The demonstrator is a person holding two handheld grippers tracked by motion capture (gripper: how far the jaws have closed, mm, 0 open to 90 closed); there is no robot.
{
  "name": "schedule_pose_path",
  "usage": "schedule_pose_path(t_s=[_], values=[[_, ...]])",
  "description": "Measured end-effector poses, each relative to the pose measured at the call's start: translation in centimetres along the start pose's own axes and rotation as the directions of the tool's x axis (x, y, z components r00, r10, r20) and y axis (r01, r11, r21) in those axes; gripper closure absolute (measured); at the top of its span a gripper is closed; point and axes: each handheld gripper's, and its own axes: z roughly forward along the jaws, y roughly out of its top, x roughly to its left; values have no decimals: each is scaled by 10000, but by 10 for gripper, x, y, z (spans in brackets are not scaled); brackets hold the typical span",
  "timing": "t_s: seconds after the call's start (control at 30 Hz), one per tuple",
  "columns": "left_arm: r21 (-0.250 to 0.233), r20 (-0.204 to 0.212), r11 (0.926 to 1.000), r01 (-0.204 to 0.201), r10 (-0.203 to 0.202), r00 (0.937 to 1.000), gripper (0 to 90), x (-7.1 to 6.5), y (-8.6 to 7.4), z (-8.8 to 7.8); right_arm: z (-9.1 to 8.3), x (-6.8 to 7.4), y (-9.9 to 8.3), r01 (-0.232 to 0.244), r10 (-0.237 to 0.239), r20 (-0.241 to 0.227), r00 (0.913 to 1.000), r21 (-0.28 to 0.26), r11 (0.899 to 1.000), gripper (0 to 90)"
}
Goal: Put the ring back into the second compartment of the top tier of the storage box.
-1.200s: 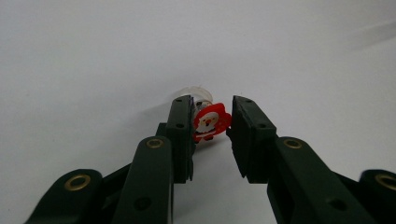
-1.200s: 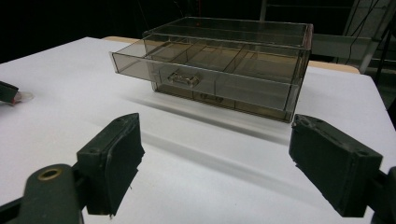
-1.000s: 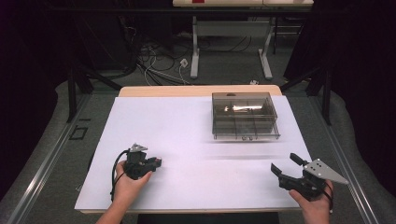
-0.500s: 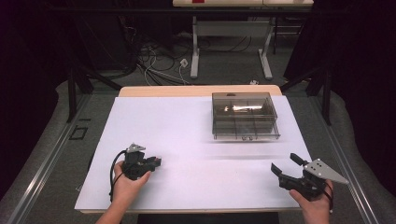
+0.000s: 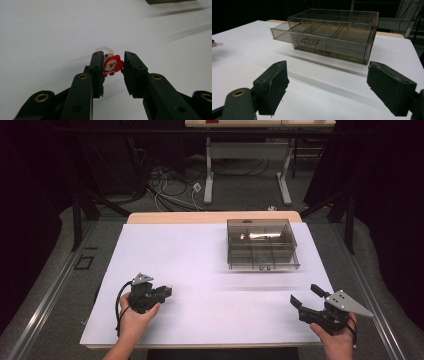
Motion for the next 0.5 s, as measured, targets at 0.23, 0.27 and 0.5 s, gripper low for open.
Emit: schedule_pose_path(t_s=[0.23, 0.27, 0.5], values=[[-405, 47, 9992, 2, 0, 10000, 698, -4, 3, -7, -1, 0, 0, 29, -29, 28, 10000, 51, 10000, 164], [-405, 47, 9992, 2, 0, 10000, 698, -4, 3, -7, -1, 0, 0, 29, -29, 28, 10000, 51, 10000, 164], [-573, 315, 9983, -81, 99, 9995, 698, -14, 9, -8, 0, -1, 0, 0, 0, 69, 10000, -6, 10000, 164]])
